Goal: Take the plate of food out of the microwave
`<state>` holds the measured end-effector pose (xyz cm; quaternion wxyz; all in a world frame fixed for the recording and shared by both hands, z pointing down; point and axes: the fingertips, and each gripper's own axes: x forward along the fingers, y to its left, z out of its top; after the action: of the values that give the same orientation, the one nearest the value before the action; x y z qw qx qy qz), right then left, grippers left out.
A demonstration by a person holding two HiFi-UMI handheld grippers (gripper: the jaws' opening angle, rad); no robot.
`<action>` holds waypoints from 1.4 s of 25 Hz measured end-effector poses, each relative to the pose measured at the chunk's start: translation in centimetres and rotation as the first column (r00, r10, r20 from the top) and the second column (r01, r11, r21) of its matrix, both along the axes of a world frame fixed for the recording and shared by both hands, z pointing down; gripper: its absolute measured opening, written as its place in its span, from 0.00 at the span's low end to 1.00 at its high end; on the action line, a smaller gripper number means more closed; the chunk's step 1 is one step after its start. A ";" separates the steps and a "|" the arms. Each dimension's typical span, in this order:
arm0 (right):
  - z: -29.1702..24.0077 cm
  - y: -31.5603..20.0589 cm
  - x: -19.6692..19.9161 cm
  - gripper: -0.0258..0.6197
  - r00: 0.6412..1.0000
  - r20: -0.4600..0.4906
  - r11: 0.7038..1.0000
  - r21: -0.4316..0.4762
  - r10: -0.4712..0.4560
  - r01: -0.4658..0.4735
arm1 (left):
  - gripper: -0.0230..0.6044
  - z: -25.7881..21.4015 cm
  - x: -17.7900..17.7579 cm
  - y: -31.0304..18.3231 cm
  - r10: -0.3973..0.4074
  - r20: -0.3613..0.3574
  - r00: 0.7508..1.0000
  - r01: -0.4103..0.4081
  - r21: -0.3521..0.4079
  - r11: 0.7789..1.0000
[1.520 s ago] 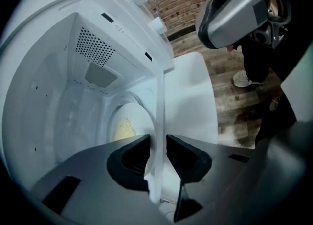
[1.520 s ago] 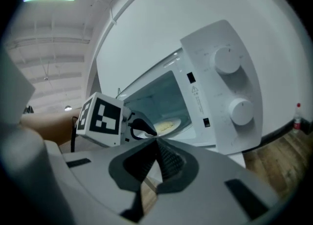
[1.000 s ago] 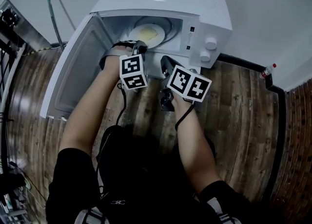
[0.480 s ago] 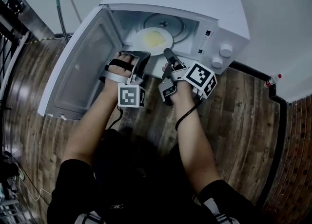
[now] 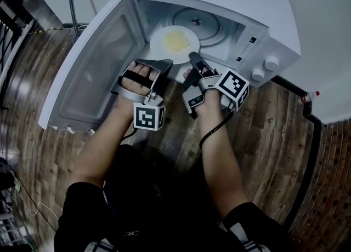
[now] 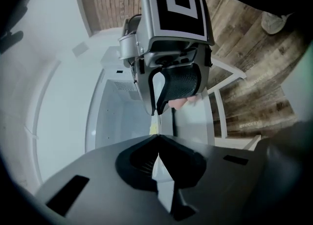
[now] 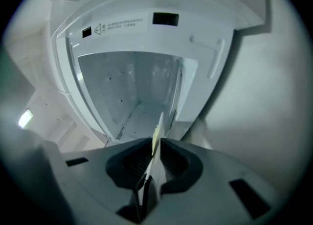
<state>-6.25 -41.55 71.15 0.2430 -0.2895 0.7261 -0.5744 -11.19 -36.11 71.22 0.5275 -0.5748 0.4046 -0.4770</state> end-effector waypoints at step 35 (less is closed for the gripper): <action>-35.1 16.4 2.6 0.07 0.988 -0.075 0.928 -0.341 0.131 -0.149 | 0.05 -36.4 2.1 15.5 0.032 0.011 0.999 -0.028 -0.260 0.965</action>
<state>-3.62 -25.15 36.05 0.2104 -0.3933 0.5973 -0.6665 -9.10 -20.56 34.82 0.4579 -0.6414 0.3260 -0.5221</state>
